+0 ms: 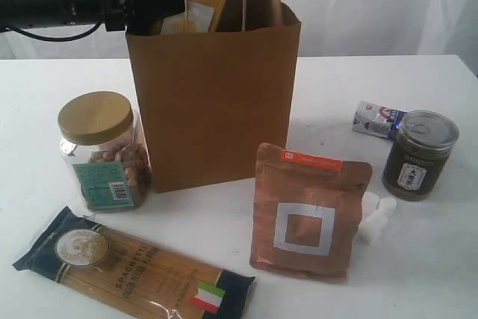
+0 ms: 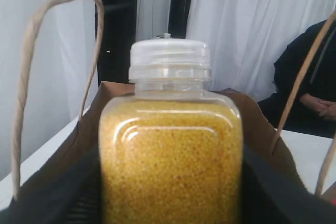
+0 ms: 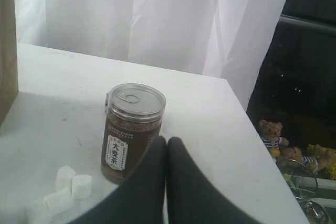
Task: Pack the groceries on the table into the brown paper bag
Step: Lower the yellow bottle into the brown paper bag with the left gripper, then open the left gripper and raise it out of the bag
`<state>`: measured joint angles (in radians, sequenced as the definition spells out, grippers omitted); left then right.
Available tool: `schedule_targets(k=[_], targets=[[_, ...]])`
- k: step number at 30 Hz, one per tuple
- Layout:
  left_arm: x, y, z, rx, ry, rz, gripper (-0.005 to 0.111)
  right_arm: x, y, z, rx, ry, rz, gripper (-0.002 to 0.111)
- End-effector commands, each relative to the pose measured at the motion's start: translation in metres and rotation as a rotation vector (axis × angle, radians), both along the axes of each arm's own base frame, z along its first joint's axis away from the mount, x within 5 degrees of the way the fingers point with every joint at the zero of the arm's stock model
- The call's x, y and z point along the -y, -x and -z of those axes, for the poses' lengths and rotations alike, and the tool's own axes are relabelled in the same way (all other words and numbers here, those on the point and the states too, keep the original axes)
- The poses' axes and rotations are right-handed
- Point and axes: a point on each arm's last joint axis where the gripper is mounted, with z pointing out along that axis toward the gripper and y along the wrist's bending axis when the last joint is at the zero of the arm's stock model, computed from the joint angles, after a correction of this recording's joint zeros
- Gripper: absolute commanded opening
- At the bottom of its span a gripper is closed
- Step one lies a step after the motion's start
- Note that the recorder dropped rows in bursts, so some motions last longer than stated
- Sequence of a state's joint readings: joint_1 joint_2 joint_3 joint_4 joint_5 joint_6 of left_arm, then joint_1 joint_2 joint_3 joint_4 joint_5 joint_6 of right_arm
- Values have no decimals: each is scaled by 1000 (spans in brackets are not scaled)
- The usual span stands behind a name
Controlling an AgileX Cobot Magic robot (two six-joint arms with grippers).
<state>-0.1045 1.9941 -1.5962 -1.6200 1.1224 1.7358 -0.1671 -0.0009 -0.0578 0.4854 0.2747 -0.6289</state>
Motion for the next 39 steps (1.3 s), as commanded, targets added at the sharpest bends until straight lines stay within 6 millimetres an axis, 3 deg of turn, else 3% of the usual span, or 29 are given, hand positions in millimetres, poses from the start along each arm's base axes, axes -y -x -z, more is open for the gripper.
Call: schedule_targets(k=[1,5,11,19,26,30,39], targets=[[0,12,-24,34,102,74,13,1,0,0,6,3,8,0],[0,12,-24,31,102,74,26,1,0,0,6,3,8,0],[0,12,-24,28,103,74,35,1,0,0,6,3,8,0],[0,12,-23,1,100,78,62,1,0,0,6,3,8,0],[0,12,-22,-15,92,83,63,1,0,0,6,3,8,0],[1,14,-17,-61,37,103,71,1,0,0,6,3,8,0],[1,13,-19,-68,59,97,71,1,0,0,7,-20,10,0]])
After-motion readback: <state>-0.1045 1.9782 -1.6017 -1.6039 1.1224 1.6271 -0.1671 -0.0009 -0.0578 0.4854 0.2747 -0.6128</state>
